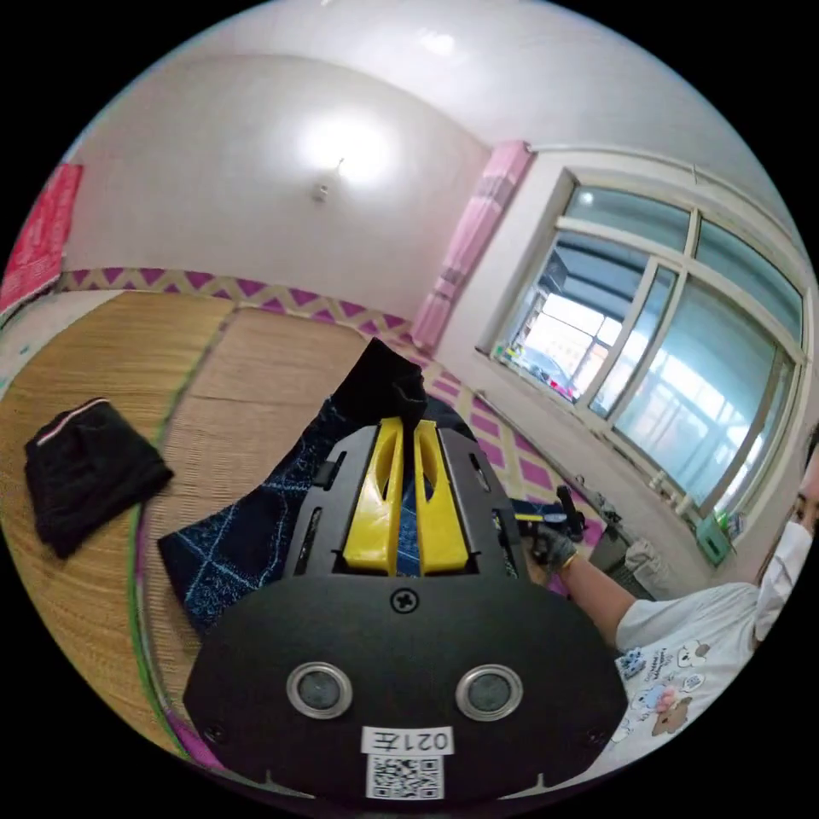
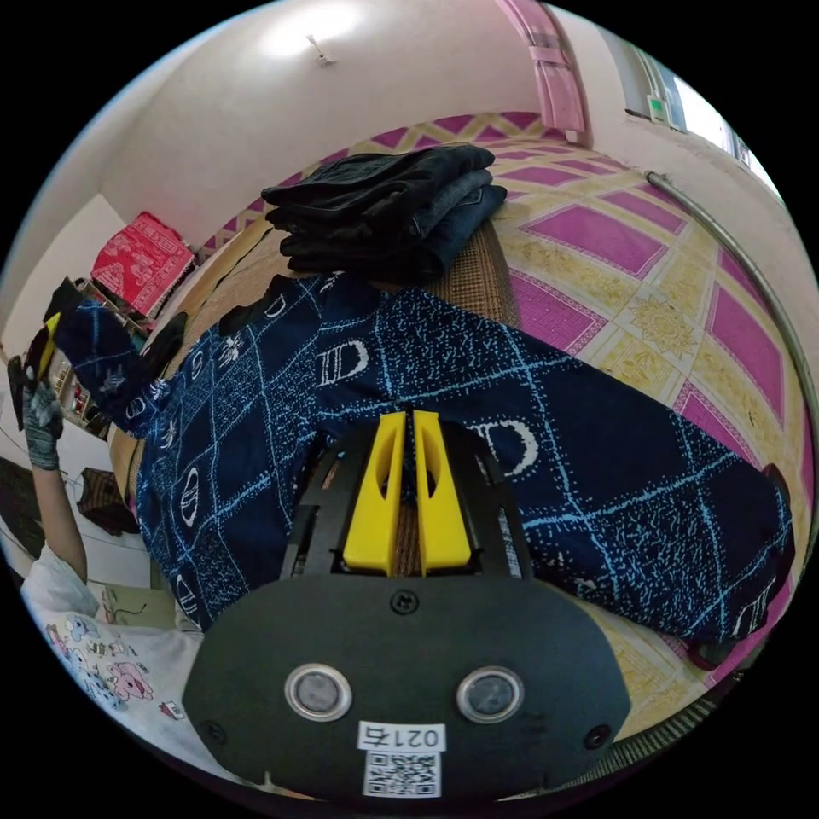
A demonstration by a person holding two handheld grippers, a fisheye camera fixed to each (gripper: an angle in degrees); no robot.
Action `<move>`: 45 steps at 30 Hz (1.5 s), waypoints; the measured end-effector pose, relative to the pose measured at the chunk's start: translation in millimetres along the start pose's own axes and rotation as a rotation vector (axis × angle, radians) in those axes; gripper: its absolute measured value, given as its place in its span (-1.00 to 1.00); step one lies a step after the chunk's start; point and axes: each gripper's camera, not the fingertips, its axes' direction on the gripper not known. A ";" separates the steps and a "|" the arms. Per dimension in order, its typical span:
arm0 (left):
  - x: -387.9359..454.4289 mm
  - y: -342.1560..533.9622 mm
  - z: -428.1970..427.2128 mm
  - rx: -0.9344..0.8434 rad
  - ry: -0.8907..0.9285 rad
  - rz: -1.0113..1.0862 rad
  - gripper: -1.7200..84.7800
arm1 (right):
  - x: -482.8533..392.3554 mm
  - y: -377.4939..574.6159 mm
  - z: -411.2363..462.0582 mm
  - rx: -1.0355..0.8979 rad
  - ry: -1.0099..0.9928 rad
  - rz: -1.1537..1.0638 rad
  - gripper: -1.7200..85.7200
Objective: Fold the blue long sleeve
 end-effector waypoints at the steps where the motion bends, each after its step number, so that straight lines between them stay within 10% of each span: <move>1: 15.6 18.0 54.7 -0.046 -0.005 0.013 -0.98 | 2.3 0.8 -1.7 0.002 -0.013 -0.001 -0.88; 19: 119.6 242.4 447.2 -0.486 0.013 0.056 -0.95 | 26.7 13.5 -25.6 0.009 -0.041 0.021 -0.86; 27: 109.1 267.5 418.2 -0.265 0.373 0.147 -0.92 | 50.8 47.4 -79.0 0.171 -0.131 0.030 -0.78; 34: 53.9 304.6 482.6 -0.526 0.148 -0.106 -0.98 | 131.5 150.4 -186.3 0.369 -0.009 0.299 -0.77; 45: 45.1 318.1 406.9 -0.274 0.231 -0.065 -0.98 | 243.8 266.8 -239.9 0.549 -0.091 0.817 -0.71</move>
